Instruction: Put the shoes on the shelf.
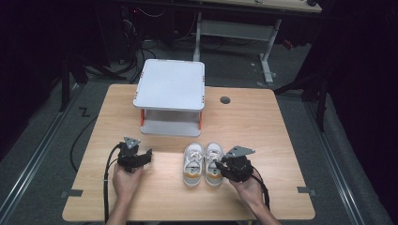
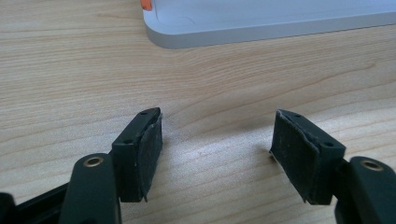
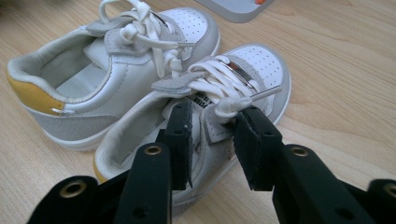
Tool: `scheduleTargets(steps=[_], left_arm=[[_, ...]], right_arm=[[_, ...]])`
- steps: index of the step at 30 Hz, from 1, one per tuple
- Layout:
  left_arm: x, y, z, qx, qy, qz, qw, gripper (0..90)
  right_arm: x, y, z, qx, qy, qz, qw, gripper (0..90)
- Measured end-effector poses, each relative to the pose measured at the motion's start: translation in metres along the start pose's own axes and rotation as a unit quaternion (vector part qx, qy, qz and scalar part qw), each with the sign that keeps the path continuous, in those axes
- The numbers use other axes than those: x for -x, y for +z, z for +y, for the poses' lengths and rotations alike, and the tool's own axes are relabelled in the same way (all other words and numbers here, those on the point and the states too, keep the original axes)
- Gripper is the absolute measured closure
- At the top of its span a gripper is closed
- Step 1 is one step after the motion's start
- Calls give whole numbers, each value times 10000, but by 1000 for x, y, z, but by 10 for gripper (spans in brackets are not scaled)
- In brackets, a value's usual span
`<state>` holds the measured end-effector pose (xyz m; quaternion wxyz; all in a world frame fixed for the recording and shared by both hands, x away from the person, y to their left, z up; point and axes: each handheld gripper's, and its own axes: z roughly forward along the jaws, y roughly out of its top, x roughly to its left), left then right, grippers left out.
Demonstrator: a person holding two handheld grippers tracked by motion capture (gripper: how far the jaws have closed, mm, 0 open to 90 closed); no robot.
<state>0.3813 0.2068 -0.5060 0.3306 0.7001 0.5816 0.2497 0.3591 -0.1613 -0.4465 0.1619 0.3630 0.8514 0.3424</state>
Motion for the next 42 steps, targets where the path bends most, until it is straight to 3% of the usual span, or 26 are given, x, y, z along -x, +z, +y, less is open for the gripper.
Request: scheduleTargets(steps=[4, 7, 10, 13, 19, 22, 26, 33, 35, 38, 42], left_arm=[[0, 0, 0, -30, 33, 18, 10000, 339], [1, 0, 0, -30, 55, 32, 10000, 339], [2, 0, 0, -24, 63, 48, 10000, 339], [2, 0, 0, -30, 78, 57, 9999, 339], [3, 0, 0, -33, 70, 63, 10000, 331], [4, 0, 0, -48, 90, 67, 9999, 322], [3, 0, 0, -31, 46, 45, 10000, 322], [7, -2, 1, -132, 0, 102, 9999, 320], [9, -5, 2, -194, -64, 2, 9998, 340], [10, -11, 2, -221, -96, -362, 9991, 393], [19, -20, 3, -223, -80, -523, 9984, 441]], right_arm=[[7, -2, -6, 209, 213, 319, 9990, 593], [14, -9, -12, 515, 286, 281, 9979, 586], [28, -18, -19, 825, 523, 273, 9948, 582], [56, -21, -29, 930, 847, -53, 9920, 575], [113, -5, -50, 565, 1437, -836, 9845, 538], [130, 1, -56, 441, 1494, -1204, 9804, 517], [145, 11, -66, 203, 1567, -1486, 9762, 480], [151, 12, -71, 216, 1507, -1528, 9765, 456], [151, 12, -71, 215, 1507, -1522, 9766, 452], [151, 12, -71, 212, 1513, -1519, 9765, 440], [151, 12, -71, 209, 1506, -1520, 9766, 430]])
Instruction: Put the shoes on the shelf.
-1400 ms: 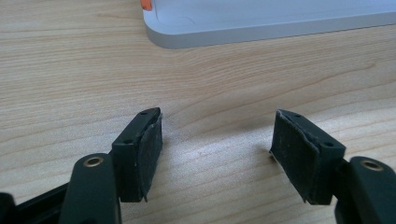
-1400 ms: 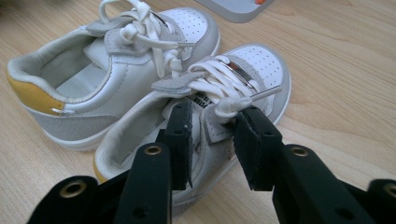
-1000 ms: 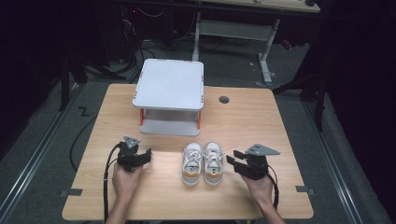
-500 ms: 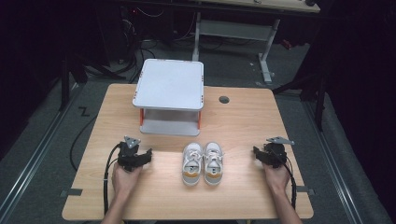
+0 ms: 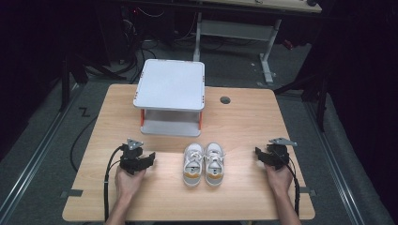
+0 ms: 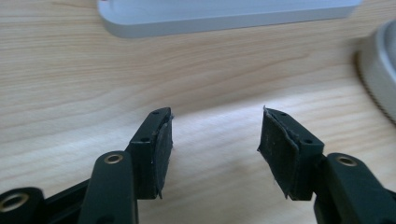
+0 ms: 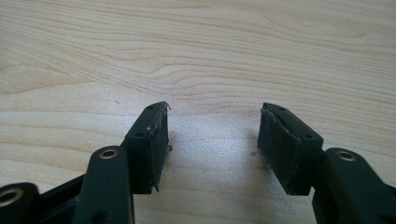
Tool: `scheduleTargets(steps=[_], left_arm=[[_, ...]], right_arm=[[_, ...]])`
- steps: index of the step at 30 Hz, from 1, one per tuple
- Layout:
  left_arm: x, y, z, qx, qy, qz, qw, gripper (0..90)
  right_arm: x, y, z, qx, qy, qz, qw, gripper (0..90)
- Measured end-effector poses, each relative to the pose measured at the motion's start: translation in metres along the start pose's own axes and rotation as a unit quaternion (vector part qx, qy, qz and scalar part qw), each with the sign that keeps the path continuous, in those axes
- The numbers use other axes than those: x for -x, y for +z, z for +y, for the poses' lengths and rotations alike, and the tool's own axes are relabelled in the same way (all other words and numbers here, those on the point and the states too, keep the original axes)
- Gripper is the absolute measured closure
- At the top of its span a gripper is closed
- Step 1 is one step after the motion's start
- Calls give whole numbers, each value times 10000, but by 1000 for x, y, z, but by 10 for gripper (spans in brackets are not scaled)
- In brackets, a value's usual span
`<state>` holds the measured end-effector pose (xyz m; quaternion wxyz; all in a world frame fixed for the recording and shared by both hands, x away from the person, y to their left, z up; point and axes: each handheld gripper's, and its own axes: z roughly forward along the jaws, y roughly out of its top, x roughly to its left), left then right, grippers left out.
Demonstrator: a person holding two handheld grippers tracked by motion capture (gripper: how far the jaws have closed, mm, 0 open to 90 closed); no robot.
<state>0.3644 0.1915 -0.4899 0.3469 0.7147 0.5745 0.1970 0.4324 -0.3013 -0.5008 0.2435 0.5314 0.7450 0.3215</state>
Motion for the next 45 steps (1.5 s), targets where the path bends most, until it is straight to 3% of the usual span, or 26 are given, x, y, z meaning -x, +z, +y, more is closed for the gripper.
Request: scheduleTargets(steps=[3, 8, 11, 15, 20, 26, 31, 34, 39, 45], left_arm=[[12, -5, -3, 27, -55, -65, 10000, 447], [38, -18, -4, 134, 38, -300, 9995, 444], [62, -33, -2, 228, 421, -154, 9987, 437], [91, -49, 1, 351, 805, -336, 9956, 436], [115, -53, 5, 306, 803, -814, 9930, 430], [139, -46, 14, 181, 792, -1217, 9892, 432], [156, -31, 18, -125, 773, -1251, 9890, 435], [165, -23, 21, -269, 777, -1157, 9899, 441], [172, -13, 24, -435, 701, -1138, 9901, 447], [172, -6, 29, -581, 393, -1262, 9895, 438]], right_arm=[[0, 0, 0, -5, 18, -2, 10000, 429], [0, 0, 0, -5, 20, -7, 10000, 429], [-1, 0, 0, -6, 23, -8, 10000, 428], [-1, 0, 0, -6, 22, -11, 10000, 428], [-1, 0, 0, -9, 20, -4, 10000, 423], [-1, 0, 0, -17, -4, 25, 10000, 400], [-1, 0, 0, -22, -14, 43, 10000, 393], [-1, 0, 0, -23, -17, 48, 10000, 389], [-1, 0, 0, -25, -37, 63, 10000, 380], [-1, 0, 0, -28, -42, 67, 10000, 377]])
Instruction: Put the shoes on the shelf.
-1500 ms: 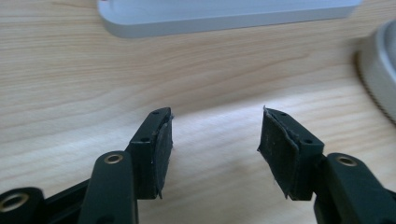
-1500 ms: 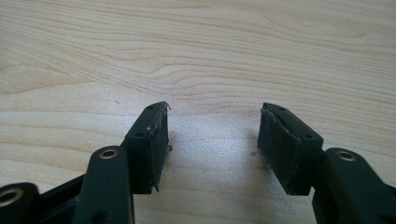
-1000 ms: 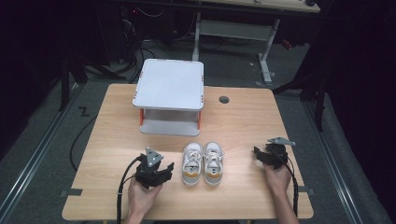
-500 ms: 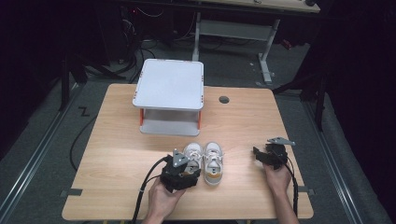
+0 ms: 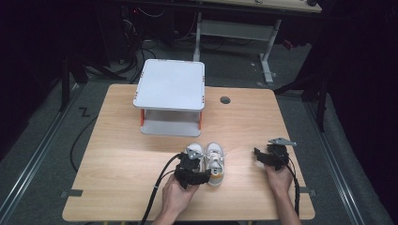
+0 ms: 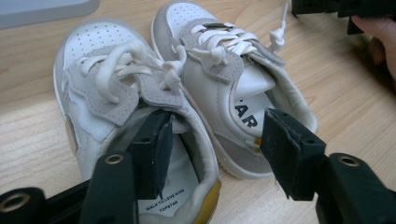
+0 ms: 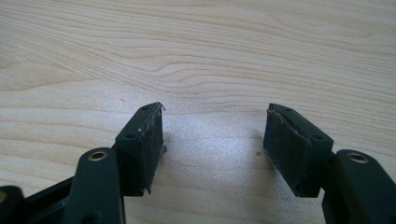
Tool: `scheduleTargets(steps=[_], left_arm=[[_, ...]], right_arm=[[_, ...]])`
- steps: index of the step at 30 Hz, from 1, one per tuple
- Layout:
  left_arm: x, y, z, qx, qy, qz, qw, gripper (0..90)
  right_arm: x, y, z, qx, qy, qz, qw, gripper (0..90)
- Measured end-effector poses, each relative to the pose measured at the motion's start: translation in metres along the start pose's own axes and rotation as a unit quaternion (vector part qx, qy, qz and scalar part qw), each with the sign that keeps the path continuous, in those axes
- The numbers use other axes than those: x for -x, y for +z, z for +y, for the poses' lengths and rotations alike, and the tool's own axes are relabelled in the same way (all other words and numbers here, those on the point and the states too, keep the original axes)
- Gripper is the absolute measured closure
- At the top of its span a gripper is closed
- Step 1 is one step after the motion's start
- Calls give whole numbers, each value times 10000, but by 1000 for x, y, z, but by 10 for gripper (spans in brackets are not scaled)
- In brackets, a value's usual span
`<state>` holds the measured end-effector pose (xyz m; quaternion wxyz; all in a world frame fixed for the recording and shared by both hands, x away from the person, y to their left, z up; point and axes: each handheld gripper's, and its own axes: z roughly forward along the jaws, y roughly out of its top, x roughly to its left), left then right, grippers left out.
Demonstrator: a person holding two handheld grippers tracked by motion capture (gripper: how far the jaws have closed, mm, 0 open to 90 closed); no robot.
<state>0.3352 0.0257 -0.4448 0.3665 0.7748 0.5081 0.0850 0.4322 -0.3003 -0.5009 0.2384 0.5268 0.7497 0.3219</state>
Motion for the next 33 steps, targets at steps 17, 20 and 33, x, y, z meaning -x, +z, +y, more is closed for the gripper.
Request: scheduleTargets(steps=[17, 20, 33], left_arm=[[-4, 8, 9, -70, -222, -55, 9997, 477], [2, 14, 10, -134, 44, 194, 9997, 499], [10, 24, 9, -104, 220, 387, 9990, 652]], right_arm=[[0, 0, 0, -2, -4, 5, 10000, 374], [0, 0, 0, -2, -9, 4, 10000, 374], [-1, 0, 0, -7, -47, 36, 10000, 371]])
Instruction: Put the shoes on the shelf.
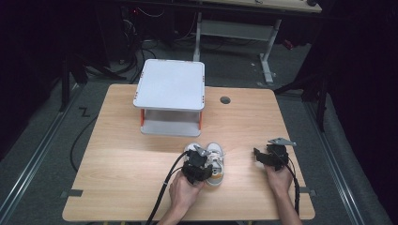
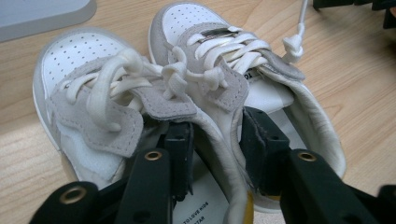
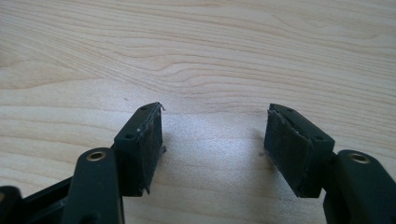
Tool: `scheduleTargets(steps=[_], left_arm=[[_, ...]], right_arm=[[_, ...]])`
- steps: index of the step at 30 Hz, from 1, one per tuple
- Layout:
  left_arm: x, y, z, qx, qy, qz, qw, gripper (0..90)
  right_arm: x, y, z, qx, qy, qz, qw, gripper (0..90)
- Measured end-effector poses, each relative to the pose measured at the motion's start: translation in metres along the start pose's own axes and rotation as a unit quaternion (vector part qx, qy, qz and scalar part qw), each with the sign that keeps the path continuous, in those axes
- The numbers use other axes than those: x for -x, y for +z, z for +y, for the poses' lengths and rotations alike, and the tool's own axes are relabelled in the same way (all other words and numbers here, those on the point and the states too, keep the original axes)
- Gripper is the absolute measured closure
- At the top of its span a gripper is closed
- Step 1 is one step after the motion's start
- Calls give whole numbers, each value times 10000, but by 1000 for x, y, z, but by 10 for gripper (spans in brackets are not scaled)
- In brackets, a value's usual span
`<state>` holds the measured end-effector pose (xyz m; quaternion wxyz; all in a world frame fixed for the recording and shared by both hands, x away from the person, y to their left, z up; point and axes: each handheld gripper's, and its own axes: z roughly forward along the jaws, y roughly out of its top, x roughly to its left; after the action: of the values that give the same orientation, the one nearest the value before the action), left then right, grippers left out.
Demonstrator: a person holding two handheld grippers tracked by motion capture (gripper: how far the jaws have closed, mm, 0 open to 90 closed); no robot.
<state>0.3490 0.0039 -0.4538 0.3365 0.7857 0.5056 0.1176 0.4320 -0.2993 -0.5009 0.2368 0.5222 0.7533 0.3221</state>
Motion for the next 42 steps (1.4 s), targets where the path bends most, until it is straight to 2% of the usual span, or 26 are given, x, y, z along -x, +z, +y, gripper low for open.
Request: scheduleTargets(steps=[8, 12, 15, 22, 28, 34, 42], left_arm=[[-2, -4, -5, 97, -55, -1, 9999, 742], [-5, -7, -8, 190, -9, 46, 9998, 793], [-9, -9, -9, 159, -2, 40, 9999, 810], [-14, -17, -14, 261, 135, -8, 9996, 817], [-20, -23, -13, 275, 170, -112, 9994, 819], [-24, -33, -11, 399, 159, -257, 9987, 819], [-29, -46, -8, 472, 248, -274, 9982, 819]], right_arm=[[-1, 0, 0, -6, 6, 4, 10000, 370], [-1, 0, 0, -1, 4, 4, 10000, 367], [-1, 0, 0, -3, 2, 8, 10000, 367], [-1, 0, 0, -8, 5, 11, 10000, 366], [-1, 0, 0, -7, 0, 13, 10000, 365], [-1, 0, 0, -8, 4, 13, 10000, 364], [-1, 0, 0, -8, 5, 15, 10000, 364]])
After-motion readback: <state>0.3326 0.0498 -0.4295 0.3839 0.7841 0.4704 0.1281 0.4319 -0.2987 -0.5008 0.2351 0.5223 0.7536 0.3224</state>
